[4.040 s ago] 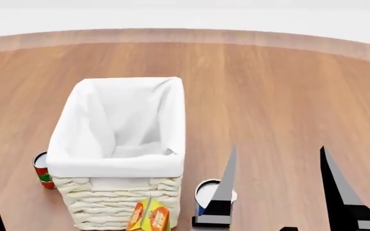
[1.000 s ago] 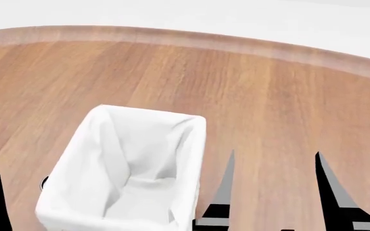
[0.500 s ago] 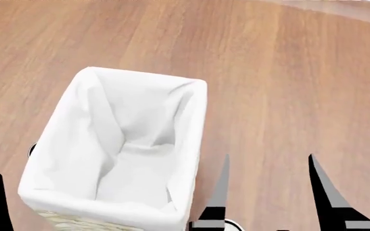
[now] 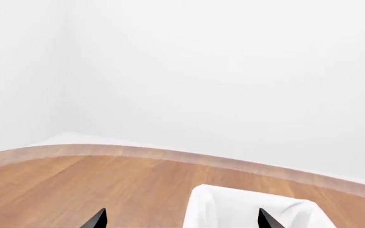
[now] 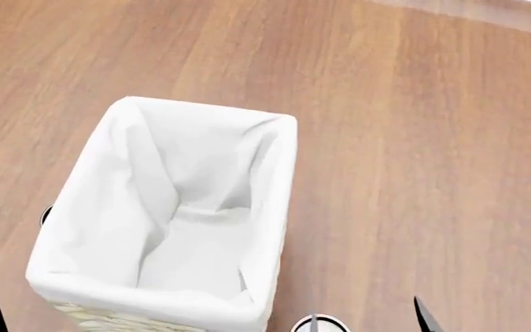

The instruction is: Pick up the butter and put it in the basket.

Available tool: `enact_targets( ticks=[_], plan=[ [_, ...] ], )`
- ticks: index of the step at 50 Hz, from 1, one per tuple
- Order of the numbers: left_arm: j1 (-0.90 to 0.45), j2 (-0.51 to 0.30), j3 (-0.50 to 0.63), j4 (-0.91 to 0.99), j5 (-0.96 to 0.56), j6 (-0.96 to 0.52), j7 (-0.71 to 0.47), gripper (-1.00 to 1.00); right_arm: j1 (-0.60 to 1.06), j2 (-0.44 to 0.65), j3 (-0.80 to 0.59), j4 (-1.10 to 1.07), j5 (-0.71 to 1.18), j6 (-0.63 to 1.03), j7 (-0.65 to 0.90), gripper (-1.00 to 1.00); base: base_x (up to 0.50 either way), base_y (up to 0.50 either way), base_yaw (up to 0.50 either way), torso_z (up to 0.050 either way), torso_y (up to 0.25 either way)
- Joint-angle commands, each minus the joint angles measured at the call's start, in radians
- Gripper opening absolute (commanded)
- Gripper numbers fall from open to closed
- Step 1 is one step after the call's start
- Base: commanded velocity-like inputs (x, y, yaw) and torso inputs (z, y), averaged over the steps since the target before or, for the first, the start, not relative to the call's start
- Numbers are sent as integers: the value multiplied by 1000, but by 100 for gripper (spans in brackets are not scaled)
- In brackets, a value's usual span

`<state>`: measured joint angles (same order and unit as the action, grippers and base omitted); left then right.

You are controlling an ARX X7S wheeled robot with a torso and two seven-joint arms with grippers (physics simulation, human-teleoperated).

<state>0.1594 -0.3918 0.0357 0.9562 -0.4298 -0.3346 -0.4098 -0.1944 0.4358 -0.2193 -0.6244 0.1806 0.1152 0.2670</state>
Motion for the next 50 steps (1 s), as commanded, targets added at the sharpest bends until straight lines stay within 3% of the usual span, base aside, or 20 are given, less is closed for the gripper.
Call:
enact_targets(
  ticks=[1, 17, 37, 50],
  plan=[
    [3, 10, -4, -24, -24, 62, 40, 100, -92, 25, -1, 168, -56, -226, -73, 100, 0, 0, 0, 0, 0],
    [4, 2, 3, -14, -24, 67, 30, 100, -193, 73, -27, 323, -86, -392, -124, 100, 0, 0, 0, 0, 0],
    [6, -8, 3, -10, -31, 77, 18, 100, -228, 81, -55, 312, -90, -420, -139, 100, 0, 0, 0, 0, 0],
    [7, -17, 0, -10, -45, 82, 14, 100, -206, 71, -86, 448, -47, -484, -189, 100, 0, 0, 0, 0, 0]
  ],
)
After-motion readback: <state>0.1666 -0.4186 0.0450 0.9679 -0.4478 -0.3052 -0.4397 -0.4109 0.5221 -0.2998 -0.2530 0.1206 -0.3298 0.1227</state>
